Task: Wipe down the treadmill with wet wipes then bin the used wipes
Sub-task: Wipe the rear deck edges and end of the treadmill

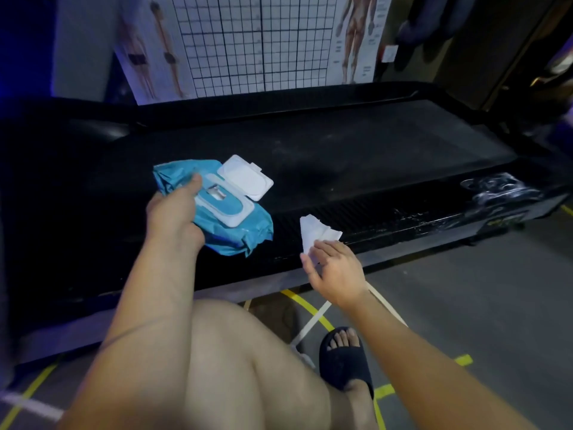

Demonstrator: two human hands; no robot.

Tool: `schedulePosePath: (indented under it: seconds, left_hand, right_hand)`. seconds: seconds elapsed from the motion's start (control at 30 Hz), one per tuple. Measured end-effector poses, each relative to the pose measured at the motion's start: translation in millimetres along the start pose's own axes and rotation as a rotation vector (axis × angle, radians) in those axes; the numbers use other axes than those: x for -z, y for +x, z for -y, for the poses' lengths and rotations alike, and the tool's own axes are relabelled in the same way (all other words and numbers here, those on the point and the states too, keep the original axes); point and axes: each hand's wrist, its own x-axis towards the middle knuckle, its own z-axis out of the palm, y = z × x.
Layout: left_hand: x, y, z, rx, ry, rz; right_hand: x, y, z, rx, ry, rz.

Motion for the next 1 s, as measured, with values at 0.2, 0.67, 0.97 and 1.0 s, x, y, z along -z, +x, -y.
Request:
schedulePosePath:
  seconds: [0.2, 0.67, 0.97, 1.0]
  left_hand:
    - [19.9, 25.2, -9.3, 0.001, 0.068, -0.018]
    - [29.8, 48.6, -14.1, -0.007, 0.132, 0.009]
    - [42.1, 50.5, -10.9, -0.006, 0.116, -0.014]
    - [42.0, 50.5, -10.9, -0.005, 0.111, -0.014]
  right_hand:
    - [-16.5, 20.1, -17.5, 0.069, 0.156, 0.025]
    - [-58.1, 23.4, 67.8, 0.374, 0.037, 0.301]
    - [-59.3, 29.3, 69.6, 0.38, 0.074, 0.351]
    - [-60.5, 27.9, 65.1, 0.385, 0.06, 0.335]
